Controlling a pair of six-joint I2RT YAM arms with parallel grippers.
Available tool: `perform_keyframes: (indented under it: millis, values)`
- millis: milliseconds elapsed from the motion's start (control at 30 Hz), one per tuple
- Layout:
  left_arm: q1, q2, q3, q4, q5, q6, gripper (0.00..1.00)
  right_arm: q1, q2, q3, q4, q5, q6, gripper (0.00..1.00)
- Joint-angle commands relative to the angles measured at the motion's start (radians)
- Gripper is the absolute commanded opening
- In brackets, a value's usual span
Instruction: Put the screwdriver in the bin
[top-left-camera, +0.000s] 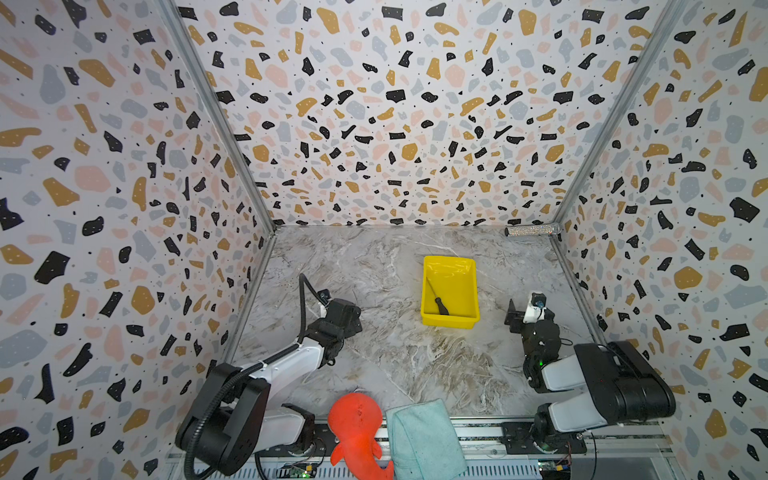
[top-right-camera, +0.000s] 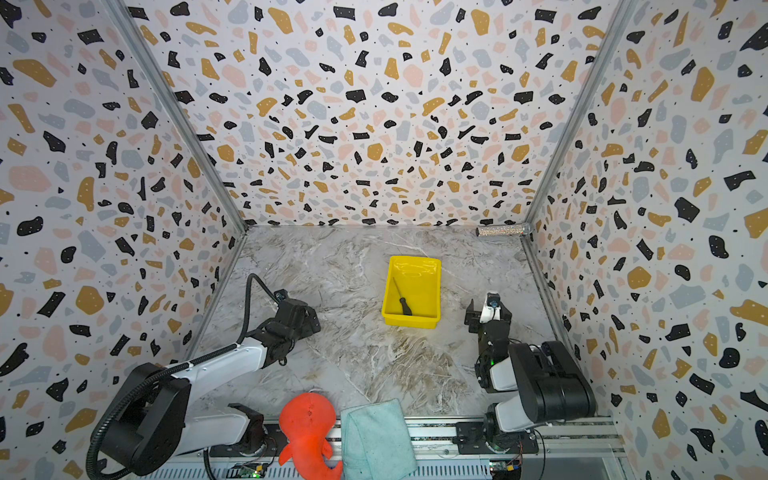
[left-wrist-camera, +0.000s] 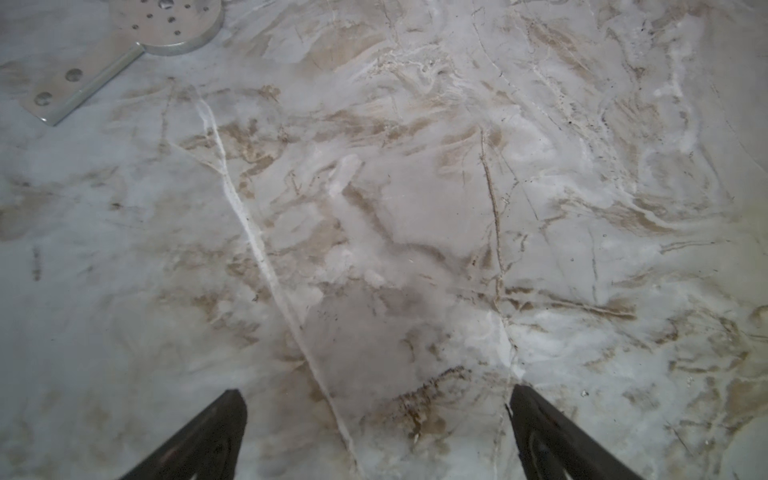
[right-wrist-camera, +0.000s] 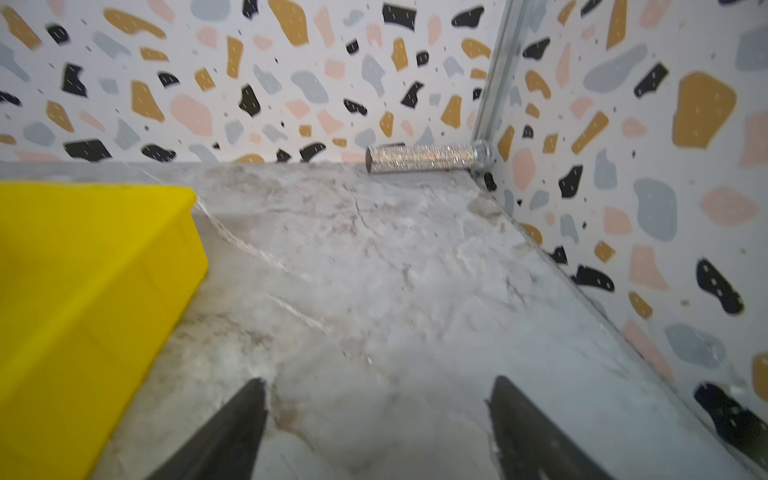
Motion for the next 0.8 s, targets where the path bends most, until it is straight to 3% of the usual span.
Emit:
perform_keyframes:
  millis: [0,100,200,300,367,433,600,767]
  values:
    - [0.004,-0.029,0.007,-0.011,-0.027,0.013,1.0,0.036,-0.048,0.052,0.056,0.025,-0.026,0.99]
    - [0.004,-0.11,-0.032,0.033,-0.087,0.004,1.0,0.047,-0.013,0.099,0.028,0.023,-0.047,0.99]
    - [0.003,-0.209,-0.048,0.09,-0.105,0.087,1.0,0.036,-0.014,0.114,-0.009,0.012,-0.035,0.99]
    - [0.003,-0.283,-0.036,0.118,-0.2,0.099,1.0,0.035,-0.019,0.114,-0.009,0.01,-0.034,0.99]
    - [0.004,-0.298,-0.027,0.207,-0.212,0.263,1.0,0.035,-0.018,0.114,-0.008,0.011,-0.035,0.99]
    - [0.004,-0.286,-0.038,0.329,-0.207,0.432,1.0,0.035,-0.018,0.114,-0.009,0.011,-0.035,0.99]
    - [0.007,-0.163,-0.057,0.517,-0.451,0.439,1.0,0.035,-0.019,0.114,-0.009,0.011,-0.034,0.99]
    - [0.011,-0.031,-0.103,0.699,-0.372,0.622,1.0,0.036,-0.018,0.115,-0.008,0.01,-0.035,0.99]
